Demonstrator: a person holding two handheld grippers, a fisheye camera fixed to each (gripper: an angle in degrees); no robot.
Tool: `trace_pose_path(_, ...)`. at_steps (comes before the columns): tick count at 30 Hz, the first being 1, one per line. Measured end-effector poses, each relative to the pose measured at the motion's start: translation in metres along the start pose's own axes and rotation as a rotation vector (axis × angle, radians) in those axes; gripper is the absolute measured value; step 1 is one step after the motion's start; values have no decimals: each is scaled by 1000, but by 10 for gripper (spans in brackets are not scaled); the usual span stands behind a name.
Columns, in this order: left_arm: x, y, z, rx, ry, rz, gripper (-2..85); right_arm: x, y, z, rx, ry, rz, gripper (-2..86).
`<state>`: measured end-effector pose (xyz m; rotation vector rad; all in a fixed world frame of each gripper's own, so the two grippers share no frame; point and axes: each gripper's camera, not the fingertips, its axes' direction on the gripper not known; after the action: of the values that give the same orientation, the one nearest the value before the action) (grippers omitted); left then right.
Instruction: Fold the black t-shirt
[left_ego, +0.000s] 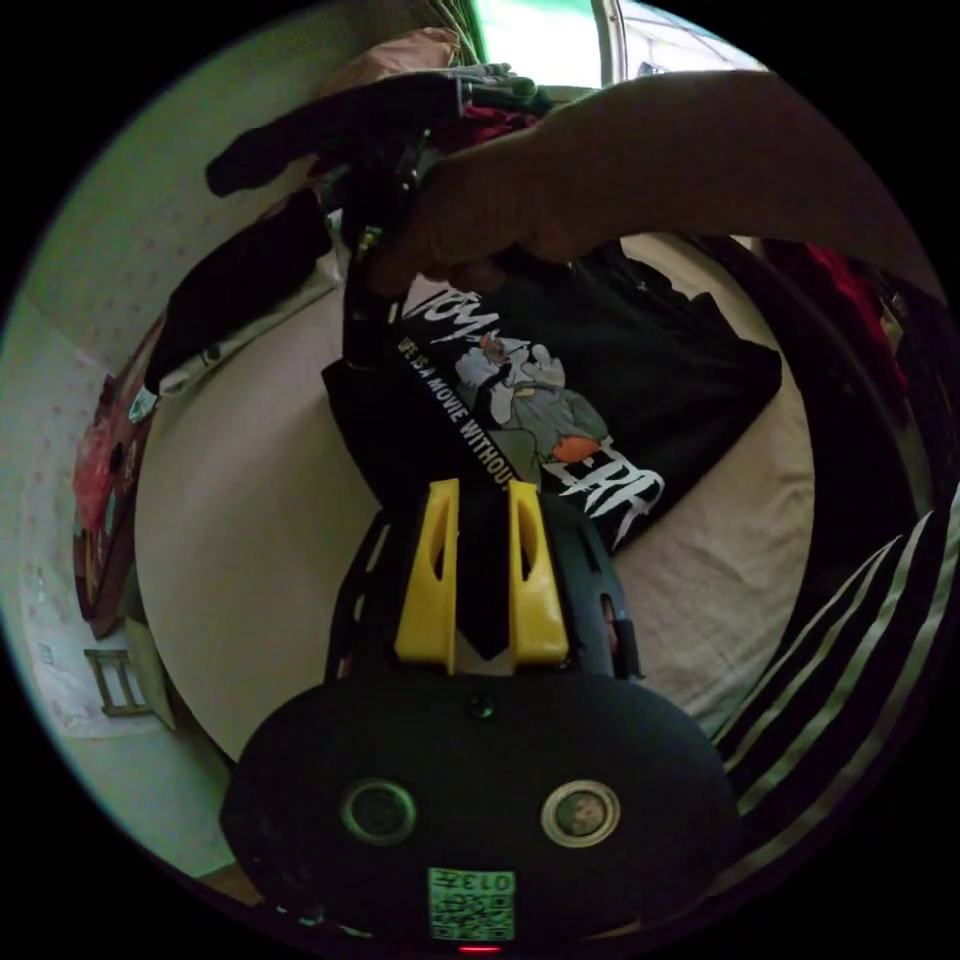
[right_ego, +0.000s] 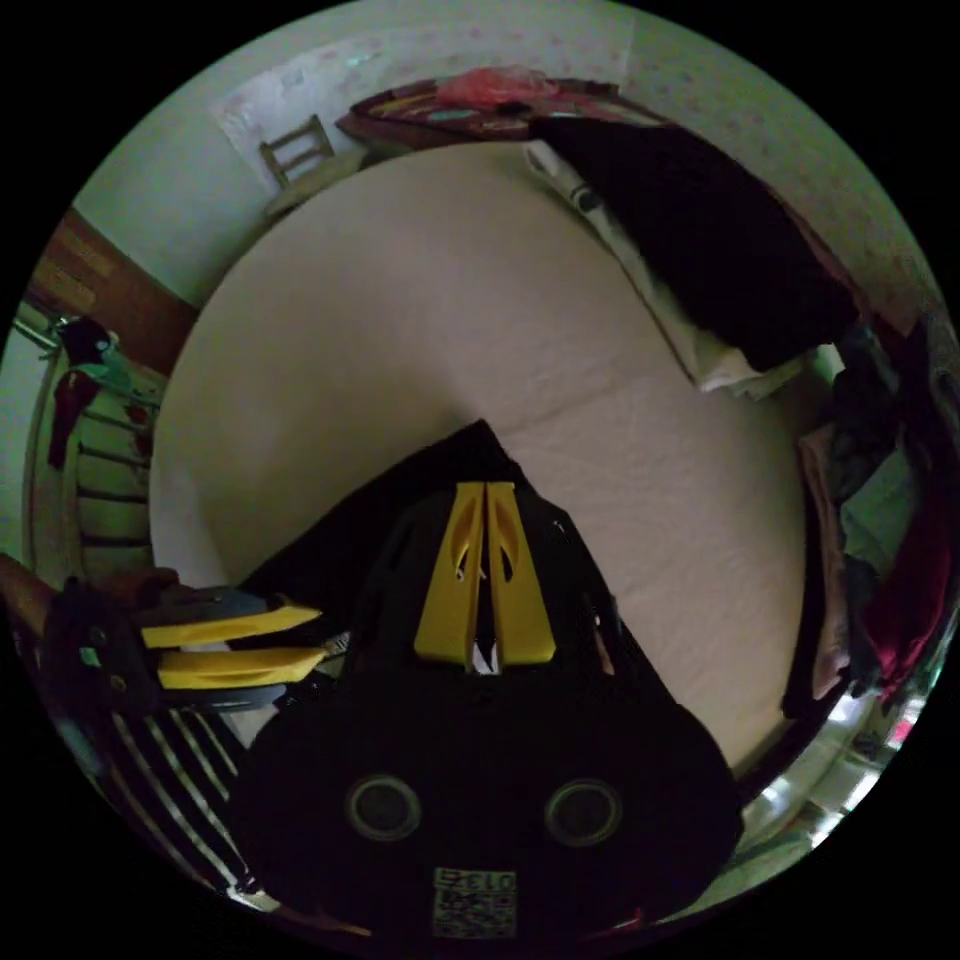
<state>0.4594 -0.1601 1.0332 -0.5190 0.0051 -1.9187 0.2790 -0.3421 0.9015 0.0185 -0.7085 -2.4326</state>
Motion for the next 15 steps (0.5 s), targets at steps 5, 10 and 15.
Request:
trace_pose_path(5, -20, 4, -12, 15, 65, 9, 35, 9, 19, -30, 111, 9, 103, -1)
trace_pose_path(10, -66, 3, -20, 85, 27, -99, 73, -18, 51, -52, 238, -6, 43, -1)
trace_pose_path(15, -96, -12, 1, -20, 162, -87, 77, -25, 67, -7, 122, 21, 59, 4)
